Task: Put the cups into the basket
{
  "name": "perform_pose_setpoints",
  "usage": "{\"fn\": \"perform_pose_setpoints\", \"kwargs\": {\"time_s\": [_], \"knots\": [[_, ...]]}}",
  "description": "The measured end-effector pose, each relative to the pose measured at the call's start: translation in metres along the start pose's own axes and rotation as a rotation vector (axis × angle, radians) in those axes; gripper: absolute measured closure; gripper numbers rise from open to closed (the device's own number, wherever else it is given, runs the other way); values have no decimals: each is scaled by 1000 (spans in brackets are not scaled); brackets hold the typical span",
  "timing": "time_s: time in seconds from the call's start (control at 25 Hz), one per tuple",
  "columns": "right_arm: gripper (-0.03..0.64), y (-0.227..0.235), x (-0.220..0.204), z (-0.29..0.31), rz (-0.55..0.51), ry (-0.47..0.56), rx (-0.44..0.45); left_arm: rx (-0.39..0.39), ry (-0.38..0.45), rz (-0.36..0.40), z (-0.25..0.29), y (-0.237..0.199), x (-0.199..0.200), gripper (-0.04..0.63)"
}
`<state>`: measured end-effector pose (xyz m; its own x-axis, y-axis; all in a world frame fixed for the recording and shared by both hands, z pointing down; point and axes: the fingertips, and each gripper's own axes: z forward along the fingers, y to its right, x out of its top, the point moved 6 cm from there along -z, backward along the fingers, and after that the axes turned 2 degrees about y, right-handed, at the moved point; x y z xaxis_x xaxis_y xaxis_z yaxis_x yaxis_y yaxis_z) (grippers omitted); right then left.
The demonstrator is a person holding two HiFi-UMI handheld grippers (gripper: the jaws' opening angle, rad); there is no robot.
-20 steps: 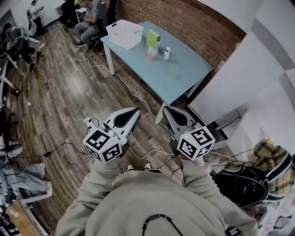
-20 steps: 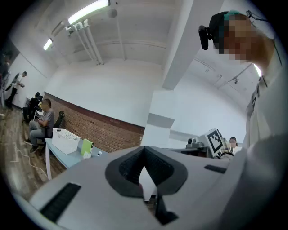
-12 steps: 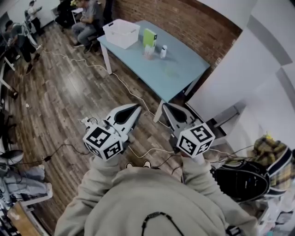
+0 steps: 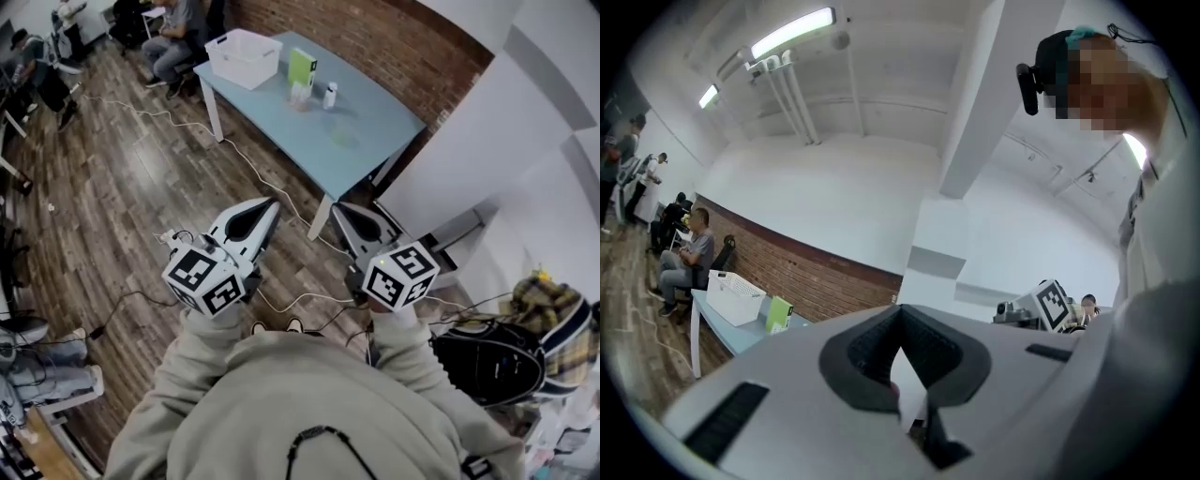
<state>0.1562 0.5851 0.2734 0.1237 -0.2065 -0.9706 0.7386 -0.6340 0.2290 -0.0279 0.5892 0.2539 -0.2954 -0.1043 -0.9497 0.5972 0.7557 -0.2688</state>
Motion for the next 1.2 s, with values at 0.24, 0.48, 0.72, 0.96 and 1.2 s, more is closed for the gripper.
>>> {"fn": "perform_pose_setpoints", "kwargs": {"time_s": [0.24,0.48,0.72,0.96,1.2], "knots": [[606,13,2,-7,36,0,49,7,-21,-33,13,-1,-12,598],[606,37,-13,-21,64,-8,69,28,-48,-4,35,10,-28,598],[606,58,-17,-25,79,-17,62,39,-98,48,48,8,-34,598],[606,87,1,-6,55,-5,34,31,-99,48,72,-9,-29,598],[607,130,4,24,58,-16,-23,30,-87,-9,101,-53,-33,598]]}}
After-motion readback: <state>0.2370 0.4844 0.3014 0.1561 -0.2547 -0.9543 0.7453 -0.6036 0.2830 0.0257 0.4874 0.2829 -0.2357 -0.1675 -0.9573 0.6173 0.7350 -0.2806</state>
